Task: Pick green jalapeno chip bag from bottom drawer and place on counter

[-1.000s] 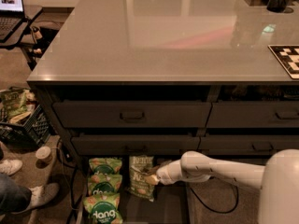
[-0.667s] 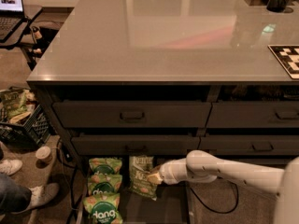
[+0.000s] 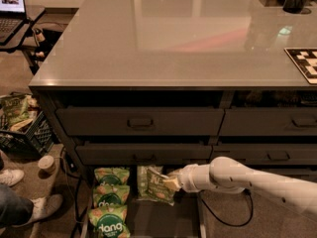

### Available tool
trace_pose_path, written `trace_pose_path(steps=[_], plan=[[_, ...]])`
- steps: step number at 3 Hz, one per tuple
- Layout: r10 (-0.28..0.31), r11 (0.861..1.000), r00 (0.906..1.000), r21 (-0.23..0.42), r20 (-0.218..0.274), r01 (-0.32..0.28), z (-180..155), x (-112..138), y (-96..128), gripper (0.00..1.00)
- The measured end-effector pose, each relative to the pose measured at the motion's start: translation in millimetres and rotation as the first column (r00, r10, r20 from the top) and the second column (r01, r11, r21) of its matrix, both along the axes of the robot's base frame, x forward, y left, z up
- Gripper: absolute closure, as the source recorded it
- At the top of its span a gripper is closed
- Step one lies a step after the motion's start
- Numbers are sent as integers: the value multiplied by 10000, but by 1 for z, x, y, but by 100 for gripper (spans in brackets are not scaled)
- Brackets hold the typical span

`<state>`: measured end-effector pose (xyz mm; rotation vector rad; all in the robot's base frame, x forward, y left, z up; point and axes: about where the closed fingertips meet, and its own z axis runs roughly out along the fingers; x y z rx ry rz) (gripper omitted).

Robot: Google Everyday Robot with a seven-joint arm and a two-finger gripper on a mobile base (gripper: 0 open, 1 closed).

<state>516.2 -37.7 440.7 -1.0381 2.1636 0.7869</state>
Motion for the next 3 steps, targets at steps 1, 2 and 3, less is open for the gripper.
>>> trace_pose_path(steps=[1, 2, 3], plan=[[-184, 9997, 9994, -181, 294, 189, 29, 0, -11, 100], [-470, 9984, 9982, -302, 370, 481, 51, 2, -19, 100], [-678, 9965, 9964, -450, 508, 701, 71, 6, -24, 100]])
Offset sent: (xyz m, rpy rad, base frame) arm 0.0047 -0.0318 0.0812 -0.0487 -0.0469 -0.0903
